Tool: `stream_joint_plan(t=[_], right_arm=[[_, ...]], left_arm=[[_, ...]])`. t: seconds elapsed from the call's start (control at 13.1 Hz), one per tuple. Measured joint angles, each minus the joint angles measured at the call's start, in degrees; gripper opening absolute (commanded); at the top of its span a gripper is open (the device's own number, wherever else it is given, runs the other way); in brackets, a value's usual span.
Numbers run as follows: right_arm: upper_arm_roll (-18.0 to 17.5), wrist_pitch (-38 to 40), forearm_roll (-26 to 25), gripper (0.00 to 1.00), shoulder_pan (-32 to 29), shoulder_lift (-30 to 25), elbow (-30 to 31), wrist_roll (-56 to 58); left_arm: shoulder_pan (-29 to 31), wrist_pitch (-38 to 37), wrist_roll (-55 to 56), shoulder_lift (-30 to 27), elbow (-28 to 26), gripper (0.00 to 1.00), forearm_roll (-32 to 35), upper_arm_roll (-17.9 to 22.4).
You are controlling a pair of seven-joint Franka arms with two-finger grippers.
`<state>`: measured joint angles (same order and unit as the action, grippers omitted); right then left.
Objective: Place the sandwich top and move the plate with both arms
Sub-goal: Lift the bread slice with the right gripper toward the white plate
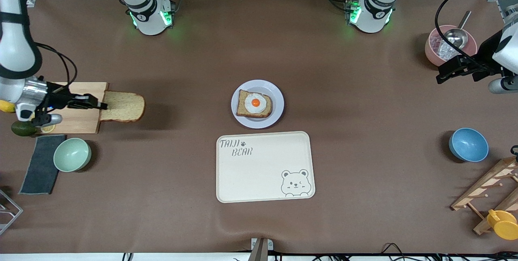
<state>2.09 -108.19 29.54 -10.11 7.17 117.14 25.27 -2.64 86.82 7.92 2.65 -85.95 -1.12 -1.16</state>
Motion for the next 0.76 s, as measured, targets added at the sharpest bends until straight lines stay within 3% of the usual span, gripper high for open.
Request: stream_joint_plan(t=[0.38,0.76], right_arm=[[-0.1,-1.2,5.2,0.0,9.3,-1.8,1.8,-6.7],[-0.2,-8.1,5.5,0.0,23.0,-2.8,2.4,-21.6]], left_arm=[[0.1,0.0,0.0,0.0,0.0,1.0,0.0,0.0],[0.1,0.0,0.0,0.0,0.0,1.0,0.0,0.0]])
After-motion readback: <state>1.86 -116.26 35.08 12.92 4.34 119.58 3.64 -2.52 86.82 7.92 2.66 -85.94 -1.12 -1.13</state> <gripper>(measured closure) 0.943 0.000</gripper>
